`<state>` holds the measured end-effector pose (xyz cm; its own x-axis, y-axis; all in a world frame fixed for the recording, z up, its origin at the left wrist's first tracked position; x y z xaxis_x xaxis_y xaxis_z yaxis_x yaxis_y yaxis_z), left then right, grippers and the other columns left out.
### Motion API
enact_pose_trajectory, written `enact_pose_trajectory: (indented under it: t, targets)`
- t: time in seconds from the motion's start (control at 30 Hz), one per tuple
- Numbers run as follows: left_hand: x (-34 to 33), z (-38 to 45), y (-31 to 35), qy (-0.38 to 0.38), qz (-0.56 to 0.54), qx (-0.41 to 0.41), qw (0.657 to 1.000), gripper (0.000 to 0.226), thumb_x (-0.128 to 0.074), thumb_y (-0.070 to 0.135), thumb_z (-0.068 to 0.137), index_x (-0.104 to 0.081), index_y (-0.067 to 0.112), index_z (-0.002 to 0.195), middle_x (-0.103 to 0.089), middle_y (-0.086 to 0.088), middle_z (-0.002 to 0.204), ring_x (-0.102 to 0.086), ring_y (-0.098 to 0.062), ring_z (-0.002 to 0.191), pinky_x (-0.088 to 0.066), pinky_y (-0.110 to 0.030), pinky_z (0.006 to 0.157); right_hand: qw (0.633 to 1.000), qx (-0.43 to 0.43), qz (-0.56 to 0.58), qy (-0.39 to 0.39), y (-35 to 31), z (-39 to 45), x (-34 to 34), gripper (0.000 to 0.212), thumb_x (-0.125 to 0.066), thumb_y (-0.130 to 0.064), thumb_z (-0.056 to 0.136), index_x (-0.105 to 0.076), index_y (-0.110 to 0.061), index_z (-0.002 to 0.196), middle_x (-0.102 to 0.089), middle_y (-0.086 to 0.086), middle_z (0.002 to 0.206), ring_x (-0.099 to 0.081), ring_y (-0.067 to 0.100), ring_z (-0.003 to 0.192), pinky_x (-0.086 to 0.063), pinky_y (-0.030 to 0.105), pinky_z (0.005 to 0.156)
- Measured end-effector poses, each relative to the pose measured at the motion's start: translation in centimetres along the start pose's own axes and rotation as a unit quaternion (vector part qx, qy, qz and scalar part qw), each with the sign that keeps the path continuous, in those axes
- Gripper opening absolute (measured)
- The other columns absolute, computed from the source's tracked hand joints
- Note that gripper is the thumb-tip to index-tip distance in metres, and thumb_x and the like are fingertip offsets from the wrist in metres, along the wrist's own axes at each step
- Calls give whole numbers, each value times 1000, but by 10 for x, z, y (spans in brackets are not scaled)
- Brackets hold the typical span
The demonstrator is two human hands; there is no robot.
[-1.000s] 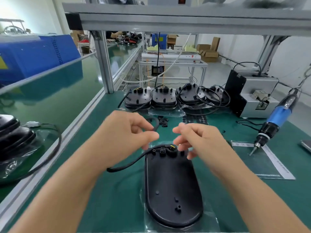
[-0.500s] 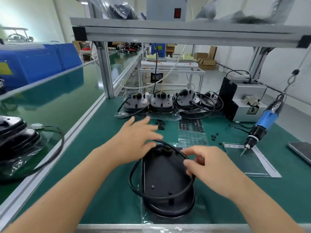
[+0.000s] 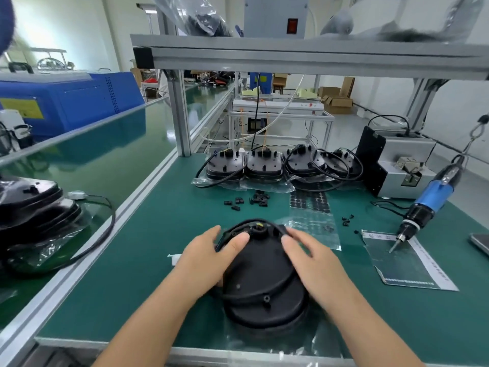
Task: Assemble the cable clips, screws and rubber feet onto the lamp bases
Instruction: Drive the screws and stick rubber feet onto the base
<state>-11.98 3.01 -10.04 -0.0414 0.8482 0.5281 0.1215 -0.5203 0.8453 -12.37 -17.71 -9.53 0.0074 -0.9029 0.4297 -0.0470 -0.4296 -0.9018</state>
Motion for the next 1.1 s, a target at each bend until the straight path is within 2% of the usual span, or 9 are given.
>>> enact_pose_trajectory:
  t: [0.1, 0.2, 0.37, 0.53, 0.63, 0.7, 0.83, 0.93, 1.1]
  targets:
    - [3, -3, -7, -37, -340, 39, 939, 101, -82, 58, 63, -40, 16, 145, -66, 2, 119, -66, -15, 92, -52, -29, 74, 997, 32, 62, 23, -19, 19, -9, 44, -50, -47, 93, -49, -41, 136, -56, -14, 132, -56, 12, 118, -48, 43, 101]
    - [17, -2, -10, 27, -451, 23, 892, 109, -92, 37, 51, -39, 19, 144, -59, 4, 132, -67, -13, 107, -56, -26, 81, 992, 69, 104, 18, -41, 37, -33, 39, -49, -40, 97, -50, -38, 135, -57, -12, 130, -59, 12, 113, -48, 44, 100]
    - [58, -2, -33, 114, -483, -25, 868, 82, -88, 22, 59, -53, 19, 133, -70, -1, 118, -68, -21, 107, -56, -36, 86, 985, 74, 152, -43, -63, 68, -86, 34, -49, -35, 96, -56, -34, 129, -60, -8, 127, -58, 16, 116, -48, 46, 101]
    - [93, -6, -47, 160, -471, -44, 866, 83, -88, 24, 56, -52, 30, 130, -71, 11, 111, -68, -13, 104, -57, -28, 76, 975, 47, 190, -107, -70, 89, -145, 24, -48, -33, 98, -60, -32, 119, -63, -7, 120, -61, 14, 108, -52, 41, 95]
    - [110, -7, -60, 223, -446, -38, 866, 71, -80, 6, 69, -52, 25, 132, -70, 1, 117, -67, -20, 107, -55, -38, 88, 964, 46, 217, -145, -78, 97, -170, 24, -49, -37, 98, -61, -30, 117, -65, -9, 113, -63, 8, 99, -53, 27, 76]
    - [125, -7, -64, 271, -441, -33, 855, 60, -69, -7, 78, -56, 26, 127, -72, -1, 111, -70, -20, 99, -57, -35, 79, 958, 56, 228, -167, -85, 98, -184, 29, -47, -46, 97, -63, -29, 115, -66, -12, 108, -64, 6, 98, -52, 27, 77]
    - [163, -4, -52, 319, -440, -43, 838, 59, -62, -11, 82, -56, 25, 128, -73, -5, 108, -71, -20, 91, -57, -31, 71, 937, 21, 296, -187, -86, 99, -201, 27, -39, -49, 99, -61, -33, 99, -71, 2, 91, -67, 14, 75, -56, 39, 72]
    - [191, 1, -42, 335, -443, -43, 830, 58, -62, -8, 83, -53, 27, 129, -72, -8, 109, -72, -24, 87, -59, -36, 70, 935, 32, 312, -166, -88, 107, -201, 24, -46, -38, 100, -62, -20, 101, -66, 7, 88, -55, 13, 63, -46, 31, 56]
    - [214, 18, -37, 368, -423, -41, 827, 68, -63, -7, 80, -46, 26, 138, -73, -5, 97, -73, -20, 73, -58, -31, 63, 927, 52, 334, -163, -102, 114, -209, 18, -50, -31, 98, -64, -19, 95, -66, 5, 82, -52, 12, 62, -40, 26, 52]
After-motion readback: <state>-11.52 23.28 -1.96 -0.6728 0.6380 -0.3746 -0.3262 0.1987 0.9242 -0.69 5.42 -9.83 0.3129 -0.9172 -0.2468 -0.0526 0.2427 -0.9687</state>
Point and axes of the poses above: each hand's wrist, its own z-axis towards the middle knuckle, its own x-axis out of the back of the hand, y = z × x, the point moved 7 cm from there along z, towards the middle knuckle
